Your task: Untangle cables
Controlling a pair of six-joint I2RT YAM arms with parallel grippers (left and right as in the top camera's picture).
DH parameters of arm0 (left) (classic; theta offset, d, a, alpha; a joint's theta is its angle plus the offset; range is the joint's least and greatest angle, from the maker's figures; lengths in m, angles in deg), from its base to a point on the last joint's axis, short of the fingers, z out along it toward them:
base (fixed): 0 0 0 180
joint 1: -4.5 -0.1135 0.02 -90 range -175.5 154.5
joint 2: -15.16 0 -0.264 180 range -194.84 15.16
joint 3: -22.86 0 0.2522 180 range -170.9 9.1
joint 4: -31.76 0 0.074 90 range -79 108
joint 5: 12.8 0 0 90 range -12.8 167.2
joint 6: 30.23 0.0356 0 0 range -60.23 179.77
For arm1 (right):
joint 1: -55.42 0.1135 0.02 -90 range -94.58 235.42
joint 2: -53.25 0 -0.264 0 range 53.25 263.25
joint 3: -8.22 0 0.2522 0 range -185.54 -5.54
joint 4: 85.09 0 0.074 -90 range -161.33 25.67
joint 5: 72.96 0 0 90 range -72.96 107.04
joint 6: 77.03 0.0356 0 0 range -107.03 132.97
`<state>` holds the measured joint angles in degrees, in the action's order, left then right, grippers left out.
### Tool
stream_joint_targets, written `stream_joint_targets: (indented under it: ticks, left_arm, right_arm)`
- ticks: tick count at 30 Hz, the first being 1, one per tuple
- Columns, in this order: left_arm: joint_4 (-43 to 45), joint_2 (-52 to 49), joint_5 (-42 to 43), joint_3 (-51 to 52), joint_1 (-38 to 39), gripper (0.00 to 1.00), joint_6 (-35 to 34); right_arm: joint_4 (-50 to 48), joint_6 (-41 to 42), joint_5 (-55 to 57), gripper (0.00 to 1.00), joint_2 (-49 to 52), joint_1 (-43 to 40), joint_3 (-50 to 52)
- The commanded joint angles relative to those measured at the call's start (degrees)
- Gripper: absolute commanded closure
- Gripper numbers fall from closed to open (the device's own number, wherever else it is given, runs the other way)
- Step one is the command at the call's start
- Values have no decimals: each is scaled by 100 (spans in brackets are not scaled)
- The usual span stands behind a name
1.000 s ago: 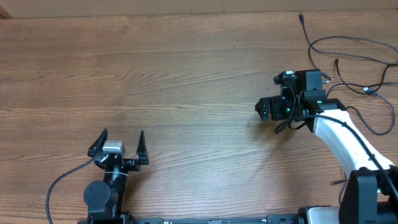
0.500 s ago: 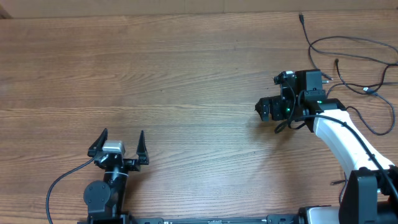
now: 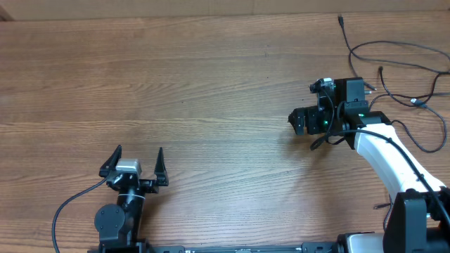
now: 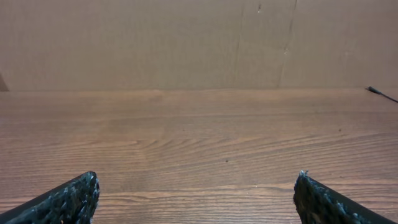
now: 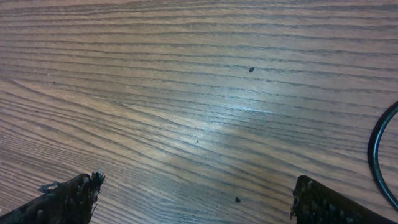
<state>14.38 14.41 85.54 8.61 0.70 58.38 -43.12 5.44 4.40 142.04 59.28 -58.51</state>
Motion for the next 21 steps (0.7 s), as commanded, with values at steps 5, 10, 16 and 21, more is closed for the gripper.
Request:
stream_joint_targets:
  ticks: [5,10,16,21]
  left_arm:
    - [-13,55,24,20,-26,1,-48]
    - [-13,55,24,20,-26,0,-48]
    - [-13,55,24,20,-26,1,-48]
    - [-13,55,24,20,-26,0,-48]
  right_arm:
    - [-313,-2,-160,0,-153,50,-101]
    - [-417,-7,-153,0,-315,63,-98]
    - [-542,-2,-160,0,-859,63,-11]
    - [-782,-4,-153,0,-1460,13,271]
